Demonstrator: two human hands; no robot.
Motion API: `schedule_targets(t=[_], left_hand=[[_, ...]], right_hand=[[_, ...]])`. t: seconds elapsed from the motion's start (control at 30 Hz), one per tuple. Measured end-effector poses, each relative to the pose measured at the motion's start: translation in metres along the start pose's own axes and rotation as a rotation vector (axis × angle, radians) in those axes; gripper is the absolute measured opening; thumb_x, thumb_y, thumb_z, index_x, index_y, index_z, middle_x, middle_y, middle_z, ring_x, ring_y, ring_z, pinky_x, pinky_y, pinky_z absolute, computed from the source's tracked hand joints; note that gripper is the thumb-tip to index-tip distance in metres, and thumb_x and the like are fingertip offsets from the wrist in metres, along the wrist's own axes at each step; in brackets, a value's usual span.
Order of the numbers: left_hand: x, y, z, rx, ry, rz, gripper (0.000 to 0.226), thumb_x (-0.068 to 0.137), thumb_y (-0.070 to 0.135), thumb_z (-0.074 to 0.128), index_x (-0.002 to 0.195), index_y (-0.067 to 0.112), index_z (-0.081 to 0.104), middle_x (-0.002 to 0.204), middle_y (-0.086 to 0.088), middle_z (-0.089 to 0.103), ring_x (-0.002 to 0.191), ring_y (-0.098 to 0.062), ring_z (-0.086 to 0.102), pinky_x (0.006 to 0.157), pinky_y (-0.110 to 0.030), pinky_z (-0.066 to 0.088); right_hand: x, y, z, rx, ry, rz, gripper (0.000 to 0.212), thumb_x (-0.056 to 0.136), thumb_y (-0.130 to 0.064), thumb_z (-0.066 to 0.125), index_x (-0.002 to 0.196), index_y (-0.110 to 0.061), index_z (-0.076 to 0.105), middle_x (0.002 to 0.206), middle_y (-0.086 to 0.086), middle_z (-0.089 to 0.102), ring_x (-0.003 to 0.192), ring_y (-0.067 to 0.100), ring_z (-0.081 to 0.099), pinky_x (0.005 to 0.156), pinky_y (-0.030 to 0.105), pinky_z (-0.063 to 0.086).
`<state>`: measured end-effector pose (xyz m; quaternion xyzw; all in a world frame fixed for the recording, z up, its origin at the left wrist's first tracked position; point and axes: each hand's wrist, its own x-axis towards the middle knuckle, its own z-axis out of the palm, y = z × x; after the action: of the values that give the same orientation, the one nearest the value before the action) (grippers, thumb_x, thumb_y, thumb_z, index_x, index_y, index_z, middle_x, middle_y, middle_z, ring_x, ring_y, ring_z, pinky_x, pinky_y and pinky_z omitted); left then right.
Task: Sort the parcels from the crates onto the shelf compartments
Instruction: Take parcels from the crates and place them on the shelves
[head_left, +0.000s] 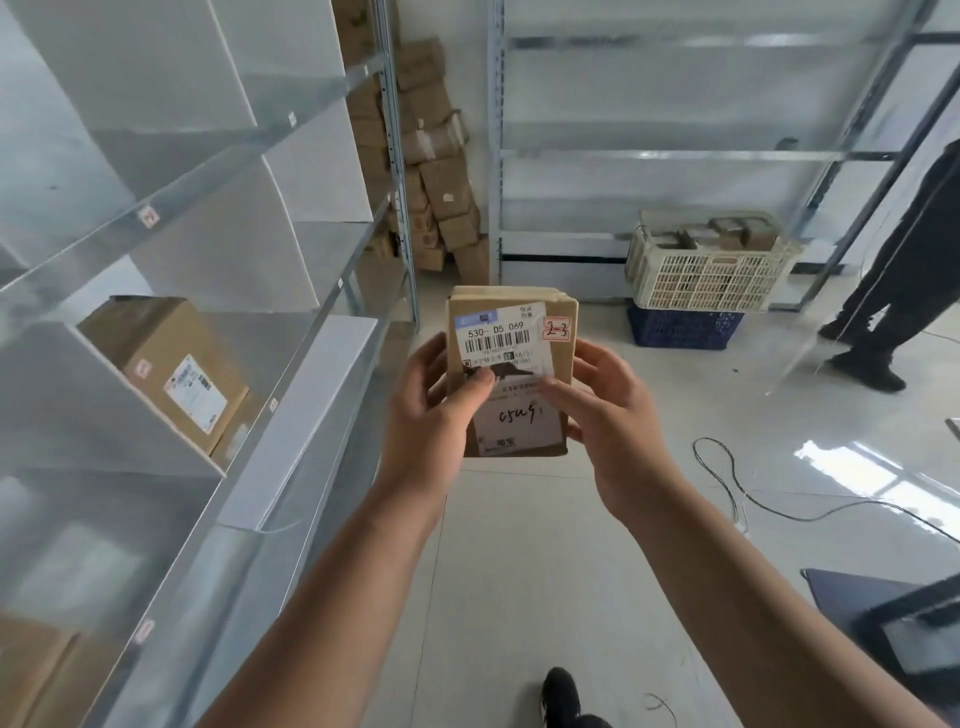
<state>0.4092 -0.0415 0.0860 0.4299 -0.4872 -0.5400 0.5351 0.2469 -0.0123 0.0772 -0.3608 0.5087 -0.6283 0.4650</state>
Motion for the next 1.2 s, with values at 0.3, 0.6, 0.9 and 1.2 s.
schedule_targets(t=[0.3,0.6,0.9,1.2], left_hand=[[0.141,-0.033,0.059,0.003,0.033,-0.065,0.042,0.099,0.006,0.068,0.139,0.017,0.062,0.121,-0.001,0.077,0.111,-0.019,0.074,0.082,-0.029,0.063],[0.265,-0.058,0.117,0.029,0.088,-0.117,0.039,0.100,0.007,0.065,0.135,0.022,0.065,0.120,0.003,0.078,0.109,-0.015,0.074,0.081,-0.026,0.063],[0.398,-0.088,0.123,0.038,0.086,-0.161,0.047,0.097,-0.001,0.066,0.139,0.019,0.062,0.116,0.004,0.079,0.103,-0.008,0.075,0.072,-0.017,0.058],[0.575,-0.109,0.083,0.033,0.116,-0.210,0.045,0.098,0.001,0.066,0.139,0.021,0.064,0.117,0.002,0.079,0.108,-0.016,0.075,0.077,-0.023,0.061]], right_hand=[[0.160,0.009,-0.031,-0.012,-0.035,0.030,0.049,0.092,-0.008,0.078,0.137,-0.021,0.064,0.124,-0.003,0.077,0.107,0.015,0.077,0.069,0.025,0.061],[0.311,0.007,-0.060,-0.037,-0.104,0.102,0.050,0.092,-0.008,0.079,0.138,-0.019,0.064,0.125,-0.001,0.077,0.106,0.015,0.077,0.071,0.025,0.062],[0.451,0.033,-0.046,-0.074,-0.178,0.153,0.053,0.094,-0.004,0.075,0.143,-0.018,0.061,0.126,-0.002,0.077,0.115,0.018,0.075,0.086,0.036,0.064],[0.619,0.057,0.024,-0.148,-0.230,0.169,0.054,0.096,0.000,0.072,0.145,-0.018,0.060,0.125,-0.004,0.078,0.116,0.017,0.074,0.091,0.039,0.064]])
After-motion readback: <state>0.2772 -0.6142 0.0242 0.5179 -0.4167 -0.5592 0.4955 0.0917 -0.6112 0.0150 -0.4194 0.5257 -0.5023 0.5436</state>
